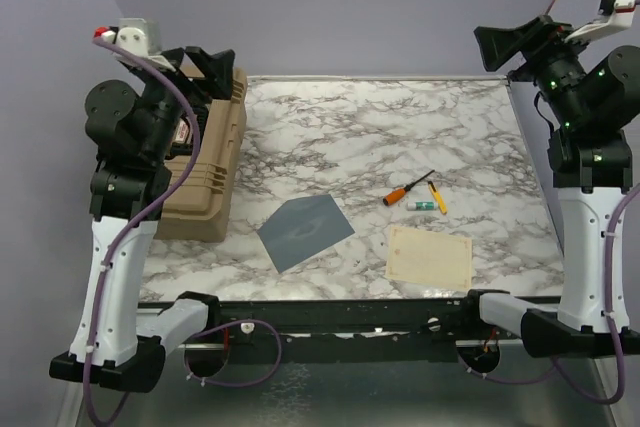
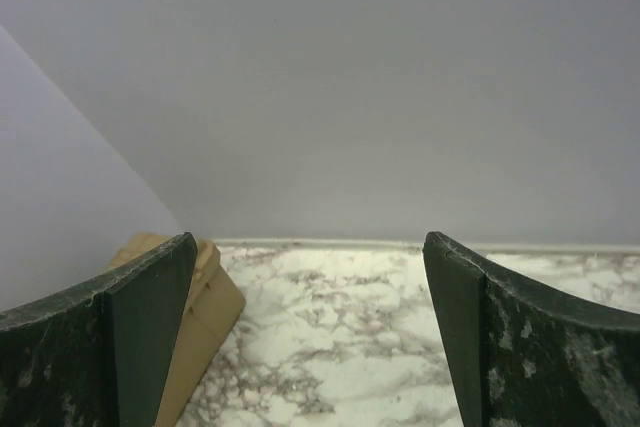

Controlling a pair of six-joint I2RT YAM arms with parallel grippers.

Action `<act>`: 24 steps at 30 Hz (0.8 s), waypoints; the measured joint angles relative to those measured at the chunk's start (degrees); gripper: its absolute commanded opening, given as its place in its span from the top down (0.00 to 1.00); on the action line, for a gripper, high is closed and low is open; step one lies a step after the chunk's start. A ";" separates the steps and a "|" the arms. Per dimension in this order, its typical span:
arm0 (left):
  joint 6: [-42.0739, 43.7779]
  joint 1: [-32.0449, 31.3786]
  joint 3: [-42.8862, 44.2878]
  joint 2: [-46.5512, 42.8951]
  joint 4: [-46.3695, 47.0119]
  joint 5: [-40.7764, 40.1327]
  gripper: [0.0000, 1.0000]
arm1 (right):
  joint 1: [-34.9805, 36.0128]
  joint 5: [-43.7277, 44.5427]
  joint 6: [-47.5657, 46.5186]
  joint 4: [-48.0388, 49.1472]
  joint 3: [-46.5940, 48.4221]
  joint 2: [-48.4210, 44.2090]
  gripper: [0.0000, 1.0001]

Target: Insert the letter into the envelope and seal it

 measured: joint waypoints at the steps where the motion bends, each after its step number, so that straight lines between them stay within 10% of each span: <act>1: -0.24 0.00 -0.70 0.72 0.04 2.86 0.01 | 0.00 0.00 0.20 -0.37 -1.42 -0.09 0.00; 11: -5.20 -7.08 -8.26 5.62 2.12 34.67 0.01 | 0.00 -1.88 3.74 -1.40 -16.70 -2.56 0.00; 24: -10.10 -31.71 -23.21 15.67 4.22 27.78 0.01 | 0.00 -1.22 12.87 -14.51 -41.27 -4.15 0.21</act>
